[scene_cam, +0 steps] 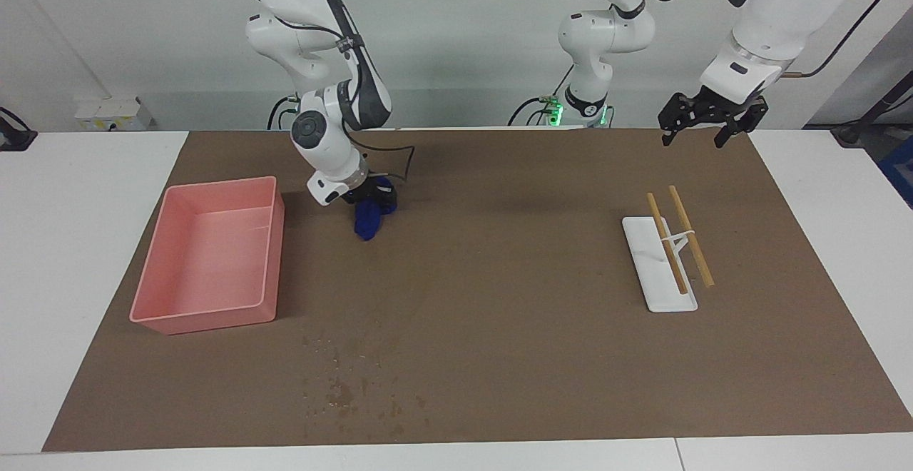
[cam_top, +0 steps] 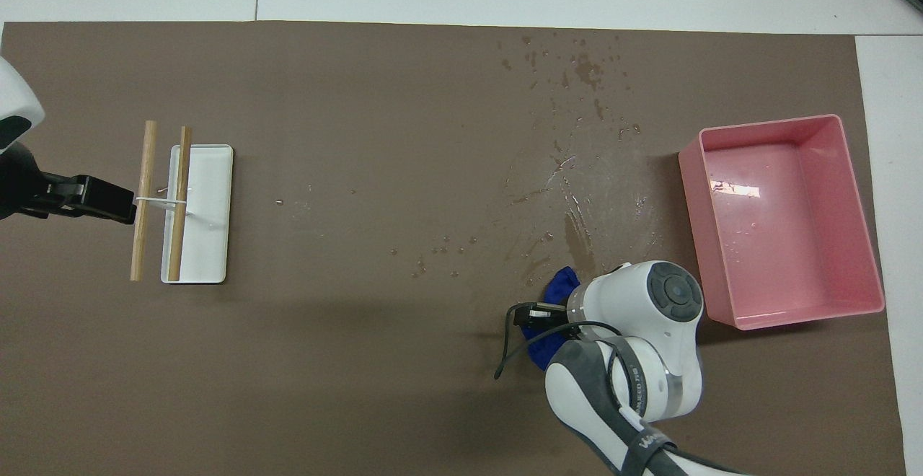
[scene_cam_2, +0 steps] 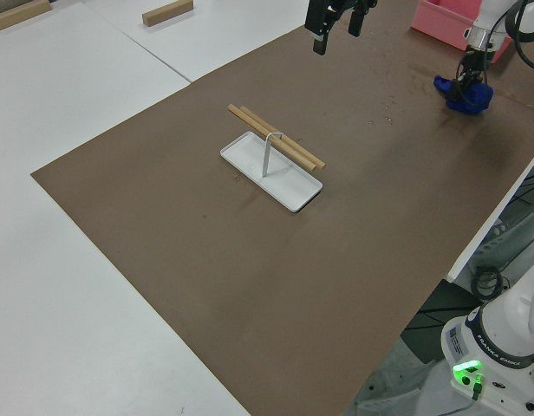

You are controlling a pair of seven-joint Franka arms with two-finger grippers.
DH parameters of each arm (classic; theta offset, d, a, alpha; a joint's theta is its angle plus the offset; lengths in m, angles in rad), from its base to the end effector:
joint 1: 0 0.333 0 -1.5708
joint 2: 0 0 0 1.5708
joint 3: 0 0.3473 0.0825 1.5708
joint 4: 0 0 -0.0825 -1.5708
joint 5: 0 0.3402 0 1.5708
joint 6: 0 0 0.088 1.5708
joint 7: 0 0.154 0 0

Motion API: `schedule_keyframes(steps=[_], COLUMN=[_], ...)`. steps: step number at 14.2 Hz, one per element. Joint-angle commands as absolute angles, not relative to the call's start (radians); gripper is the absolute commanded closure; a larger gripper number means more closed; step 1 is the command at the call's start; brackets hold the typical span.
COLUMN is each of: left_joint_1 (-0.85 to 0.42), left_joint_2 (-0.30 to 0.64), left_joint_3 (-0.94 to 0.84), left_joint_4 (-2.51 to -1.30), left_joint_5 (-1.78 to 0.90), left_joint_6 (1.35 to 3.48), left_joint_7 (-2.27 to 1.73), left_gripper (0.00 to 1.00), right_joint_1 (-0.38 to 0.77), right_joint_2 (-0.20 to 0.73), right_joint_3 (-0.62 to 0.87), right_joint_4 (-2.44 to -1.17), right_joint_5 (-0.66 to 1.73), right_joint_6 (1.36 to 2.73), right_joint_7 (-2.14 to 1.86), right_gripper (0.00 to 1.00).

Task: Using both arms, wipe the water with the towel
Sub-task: 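Continue wiping the table with the cloth using the right gripper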

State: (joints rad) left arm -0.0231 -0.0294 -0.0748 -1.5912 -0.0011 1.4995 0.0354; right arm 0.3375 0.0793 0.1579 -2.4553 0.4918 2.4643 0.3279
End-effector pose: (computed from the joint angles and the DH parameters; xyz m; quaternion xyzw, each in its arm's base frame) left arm 0.4875 -0.0487 0.6089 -0.9973 0.0665 0.0312 0.0015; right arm 0.3906 0.2265 0.2830 -0.9813 0.1132 0.0927 0.1253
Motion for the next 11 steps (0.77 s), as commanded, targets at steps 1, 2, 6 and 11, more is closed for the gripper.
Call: schedule_keyframes(steps=[1, 2, 6, 11], left_joint_1=[-0.032, -0.032, -0.032, -0.032], left_joint_2=[-0.052, -0.052, -0.052, -0.052], left_joint_3=[-0.063, -0.063, -0.064, -0.064], left_joint_4=[-1.618, -1.618, -1.618, -1.618], left_joint_5=[-0.002, -0.002, -0.002, -0.002], left_joint_6=[1.508, 1.508, 1.508, 1.508], left_joint_7=[0.038, 0.038, 0.038, 0.038], left_gripper=[0.00, 0.00, 0.00, 0.00], right_joint_1=[0.361, 0.339, 0.177, 0.067], right_joint_2=[0.156, 0.172, 0.238, 0.265], right_joint_3=[0.167, 0.163, 0.155, 0.163], right_joint_4=[-2.405, -2.372, -2.241, -2.191], right_joint_5=[0.537, 0.531, 0.395, 0.032], right_joint_6=[2.540, 2.542, 2.534, 2.533], right_joint_7=[0.339, 0.290, 0.046, 0.038], right_gripper=[1.00, 1.00, 1.00, 1.00])
